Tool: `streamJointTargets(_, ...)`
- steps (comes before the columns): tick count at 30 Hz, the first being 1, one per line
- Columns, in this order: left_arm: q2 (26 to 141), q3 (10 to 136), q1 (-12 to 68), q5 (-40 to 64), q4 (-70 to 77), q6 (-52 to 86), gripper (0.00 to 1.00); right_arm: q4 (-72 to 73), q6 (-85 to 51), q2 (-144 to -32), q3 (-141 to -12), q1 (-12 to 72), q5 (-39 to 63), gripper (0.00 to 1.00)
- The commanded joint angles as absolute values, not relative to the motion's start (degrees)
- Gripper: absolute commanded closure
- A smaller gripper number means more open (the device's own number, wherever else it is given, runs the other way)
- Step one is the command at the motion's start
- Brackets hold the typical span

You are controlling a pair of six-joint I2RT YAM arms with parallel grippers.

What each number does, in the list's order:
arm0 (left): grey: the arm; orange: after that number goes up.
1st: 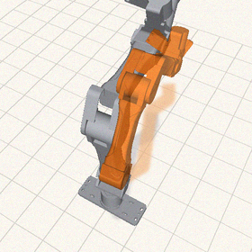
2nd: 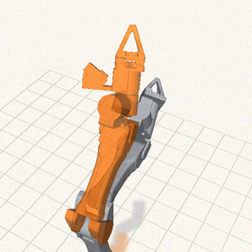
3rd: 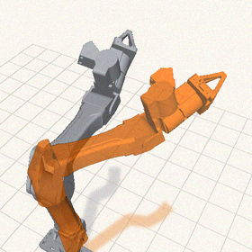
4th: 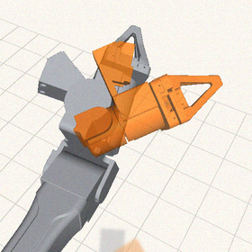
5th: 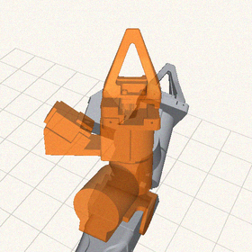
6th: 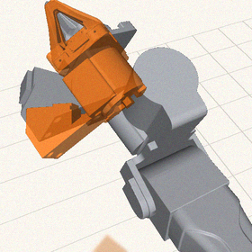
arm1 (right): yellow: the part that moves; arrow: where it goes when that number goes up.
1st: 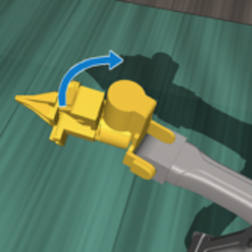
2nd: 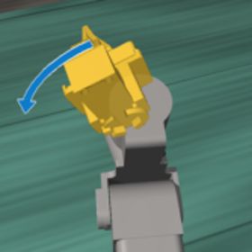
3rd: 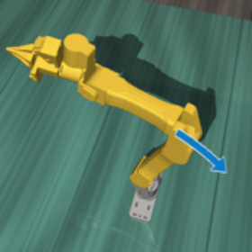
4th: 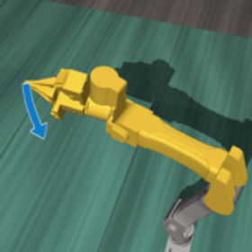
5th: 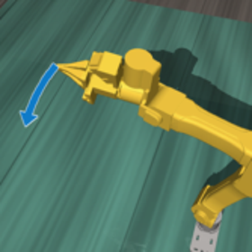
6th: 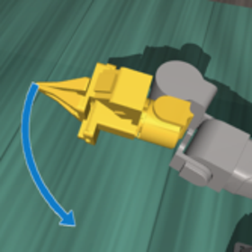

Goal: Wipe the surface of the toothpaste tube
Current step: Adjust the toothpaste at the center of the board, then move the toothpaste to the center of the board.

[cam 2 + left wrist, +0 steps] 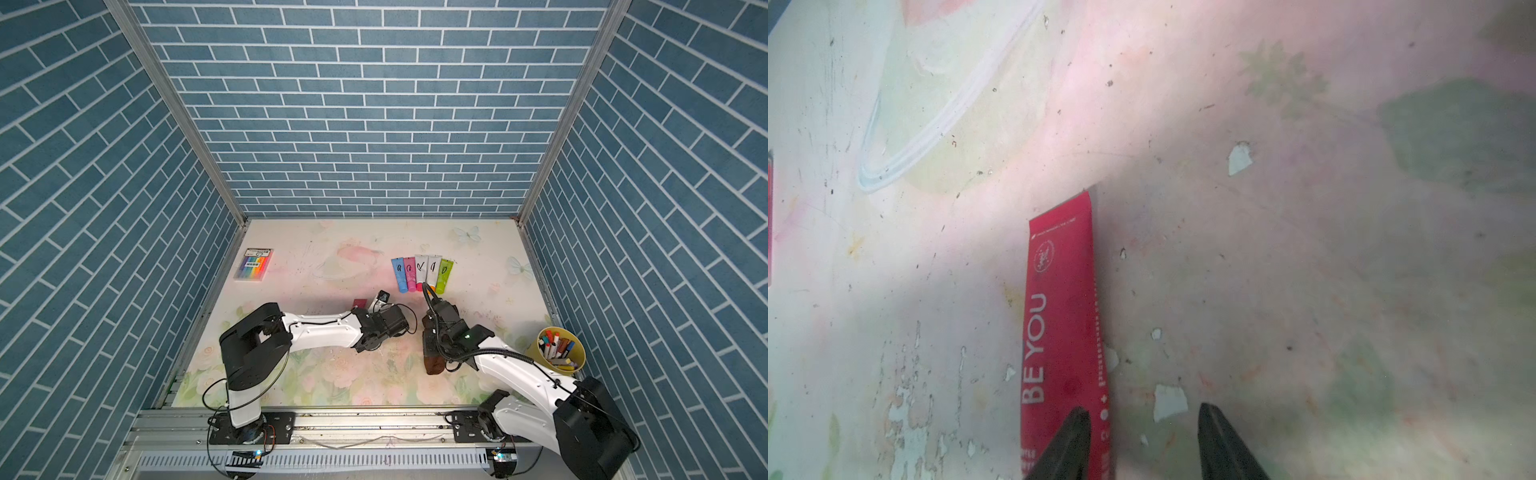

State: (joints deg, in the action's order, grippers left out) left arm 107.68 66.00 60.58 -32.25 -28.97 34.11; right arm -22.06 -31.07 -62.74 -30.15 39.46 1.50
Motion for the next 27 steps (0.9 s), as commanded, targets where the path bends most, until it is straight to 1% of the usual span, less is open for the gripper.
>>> streamJointTargets(1, 100.1, 63.2, 60.5, -32.9, -25.8, 34.9, 0.52, -23.4, -30.1, -62.6, -30.0, 39.2, 1.1, 1.0)
streamJointTargets(4, 92.5, 58.5, 60.4, -33.0, -21.9, 34.4, 0.47, -23.4, -30.1, -62.5, -30.0, 39.3, 1.0, 1.0)
streamJointTargets(6, 87.5, 54.2, 60.3, -31.8, -18.3, 33.8, 0.41, -23.4, -30.0, -62.5, -30.1, 39.3, 1.2, 1.0)
streamJointTargets(8, 83.9, 50.2, 59.5, -29.7, -15.3, 33.7, 0.37, -23.4, -30.0, -62.4, -30.0, 39.3, 1.2, 1.0)
streamJointTargets(12, 79.7, 41.8, 57.0, -24.8, -9.8, 35.3, 0.34, -23.4, -30.0, -62.3, -30.1, 39.3, 1.2, 1.0)
streamJointTargets(17, 75.0, 32.5, 56.3, -22.8, 0.5, 37.2, 0.3, -23.0, -29.9, -63.2, -30.2, 39.3, 1.5, 1.0)
streamJointTargets(20, 73.9, 29.7, 55.3, -20.8, 4.0, 37.6, 0.26, -22.8, -29.9, -63.9, -30.4, 39.3, 1.8, 1.0)
streamJointTargets(27, 76.9, 26.5, 54.6, -16.5, 8.7, 36.3, 0.26, -22.7, -29.9, -64.1, -30.3, 39.3, 1.8, 1.0)
